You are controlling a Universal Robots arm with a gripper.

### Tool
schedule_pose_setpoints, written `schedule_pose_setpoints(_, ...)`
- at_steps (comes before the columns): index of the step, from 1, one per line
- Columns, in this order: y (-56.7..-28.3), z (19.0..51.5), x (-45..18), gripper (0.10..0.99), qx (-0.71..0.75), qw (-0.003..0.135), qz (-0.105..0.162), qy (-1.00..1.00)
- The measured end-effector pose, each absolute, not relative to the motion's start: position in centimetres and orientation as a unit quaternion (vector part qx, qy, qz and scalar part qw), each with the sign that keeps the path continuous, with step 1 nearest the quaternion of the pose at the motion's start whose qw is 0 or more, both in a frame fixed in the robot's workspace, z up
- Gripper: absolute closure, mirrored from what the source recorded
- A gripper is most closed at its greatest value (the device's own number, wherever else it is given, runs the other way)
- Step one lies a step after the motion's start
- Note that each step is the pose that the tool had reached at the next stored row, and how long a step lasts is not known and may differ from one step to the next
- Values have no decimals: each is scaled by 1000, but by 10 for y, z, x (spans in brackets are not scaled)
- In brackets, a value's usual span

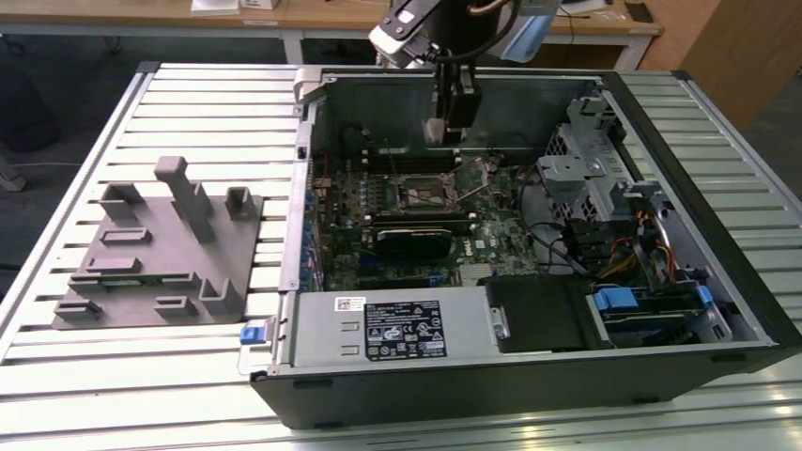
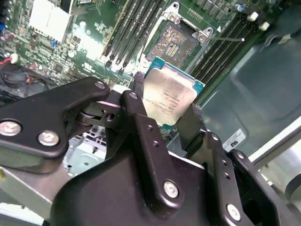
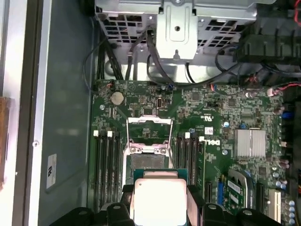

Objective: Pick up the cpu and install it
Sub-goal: 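Place the cpu into insertion slot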

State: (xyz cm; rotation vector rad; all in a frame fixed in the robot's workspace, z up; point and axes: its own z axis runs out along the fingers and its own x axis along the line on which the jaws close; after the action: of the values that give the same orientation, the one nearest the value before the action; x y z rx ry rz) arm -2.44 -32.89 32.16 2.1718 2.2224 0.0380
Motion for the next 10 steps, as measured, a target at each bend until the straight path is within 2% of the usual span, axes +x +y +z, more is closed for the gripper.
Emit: schedule_pose_setpoints(10,-329,306,-24,557,699,17,12,715)
